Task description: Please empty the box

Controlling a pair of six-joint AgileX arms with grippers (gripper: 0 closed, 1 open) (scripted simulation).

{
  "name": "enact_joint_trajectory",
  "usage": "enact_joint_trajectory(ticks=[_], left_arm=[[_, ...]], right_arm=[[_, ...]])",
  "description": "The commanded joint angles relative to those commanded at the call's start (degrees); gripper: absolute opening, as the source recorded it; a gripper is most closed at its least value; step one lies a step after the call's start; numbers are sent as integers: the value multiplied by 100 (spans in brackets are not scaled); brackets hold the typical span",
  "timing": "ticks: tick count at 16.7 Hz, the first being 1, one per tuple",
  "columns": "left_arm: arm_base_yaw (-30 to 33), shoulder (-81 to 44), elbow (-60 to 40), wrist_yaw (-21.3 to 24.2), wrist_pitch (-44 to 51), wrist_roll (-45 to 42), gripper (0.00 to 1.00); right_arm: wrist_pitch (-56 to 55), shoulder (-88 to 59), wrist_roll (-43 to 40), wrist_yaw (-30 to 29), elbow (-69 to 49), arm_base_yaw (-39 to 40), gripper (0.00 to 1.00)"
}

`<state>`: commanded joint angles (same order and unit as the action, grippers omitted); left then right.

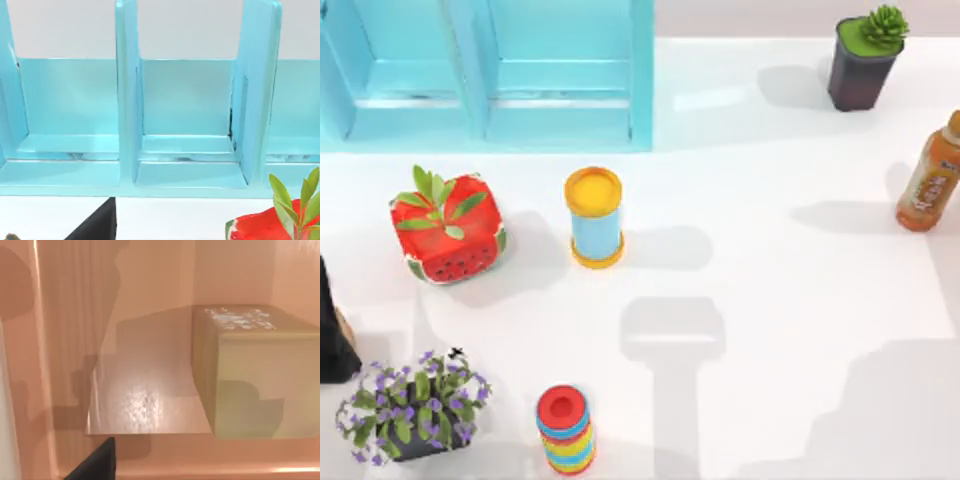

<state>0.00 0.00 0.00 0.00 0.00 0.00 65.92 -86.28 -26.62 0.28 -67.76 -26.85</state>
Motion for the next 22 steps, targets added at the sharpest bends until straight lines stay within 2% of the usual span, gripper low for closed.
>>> enact_joint_trajectory(ticks=[4, 11, 22], left_arm=[[0, 0, 0, 0, 0, 0, 100], [0, 0, 0, 0, 0, 0, 100], [0, 0, 0, 0, 0, 0, 100]], right_arm=[[506, -692, -232, -6, -655, -236, 100], [438, -729, -227, -6, -607, -228, 100], [-1721, -1331, -203, -7, 944, -218, 100]])
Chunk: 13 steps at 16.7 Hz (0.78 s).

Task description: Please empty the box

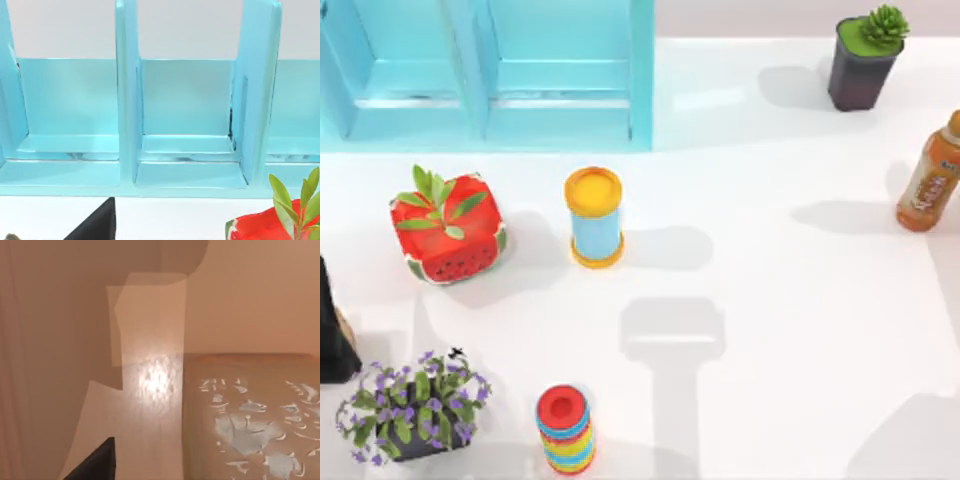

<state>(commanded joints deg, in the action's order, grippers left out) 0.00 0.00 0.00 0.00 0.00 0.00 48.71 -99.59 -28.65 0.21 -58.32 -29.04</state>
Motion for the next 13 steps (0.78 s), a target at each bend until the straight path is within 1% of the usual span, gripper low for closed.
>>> enact_joint_trajectory(ticks=[4, 13], left_arm=[[0, 0, 0, 0, 0, 0, 100], [0, 0, 0, 0, 0, 0, 100]], right_arm=[[-46, -16, 0, 0, 36, 0, 100], [-46, -16, 0, 0, 36, 0, 32]])
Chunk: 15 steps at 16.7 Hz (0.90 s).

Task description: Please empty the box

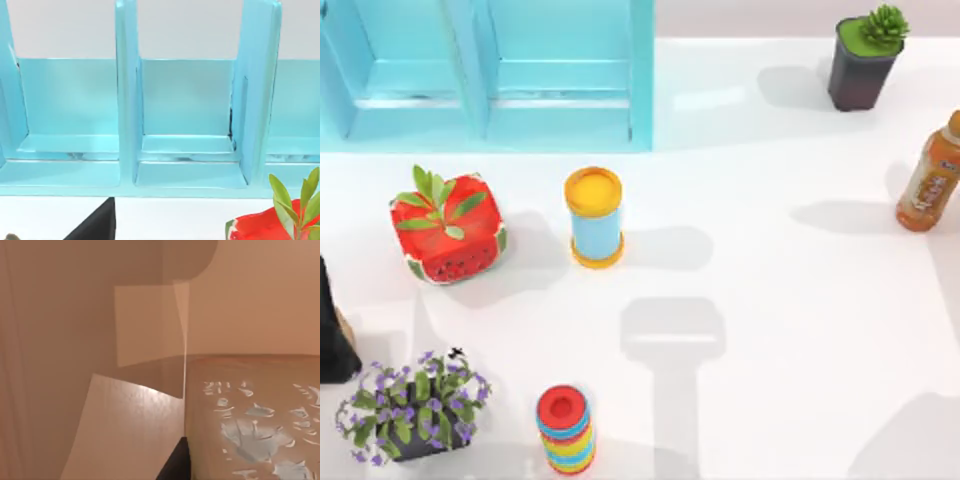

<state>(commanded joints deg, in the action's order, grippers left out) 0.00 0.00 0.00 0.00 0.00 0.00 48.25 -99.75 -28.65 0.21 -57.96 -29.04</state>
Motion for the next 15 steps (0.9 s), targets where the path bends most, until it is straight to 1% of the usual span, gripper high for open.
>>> enact_joint_trajectory(ticks=[4, 5, 15], left_arm=[[0, 0, 0, 0, 0, 0, 100], [0, 0, 0, 0, 0, 0, 100], [0, 0, 0, 0, 0, 0, 100]], right_arm=[[0, 0, 0, 0, 0, 0, 2], [0, 0, 0, 0, 0, 0, 0], [83, 23, 7, -3, -71, -9, 0]])
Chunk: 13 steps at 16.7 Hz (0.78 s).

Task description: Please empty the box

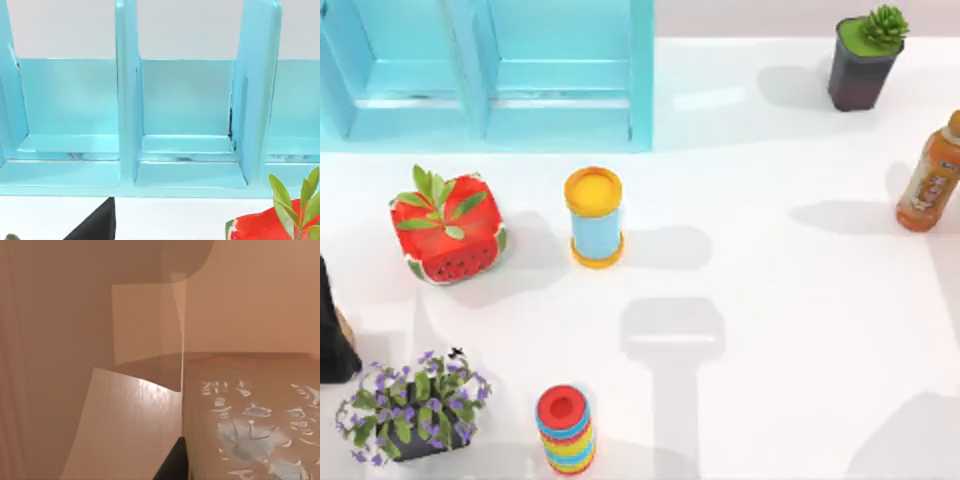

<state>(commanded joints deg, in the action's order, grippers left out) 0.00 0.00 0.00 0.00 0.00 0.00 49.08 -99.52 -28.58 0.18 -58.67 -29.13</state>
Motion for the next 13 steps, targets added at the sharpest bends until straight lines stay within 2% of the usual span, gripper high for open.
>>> enact_joint_trajectory(ticks=[13], left_arm=[[0, 0, 0, 0, 0, 0, 100]], right_arm=[[2842, 615, -44, 1, -2228, -25, 0]])
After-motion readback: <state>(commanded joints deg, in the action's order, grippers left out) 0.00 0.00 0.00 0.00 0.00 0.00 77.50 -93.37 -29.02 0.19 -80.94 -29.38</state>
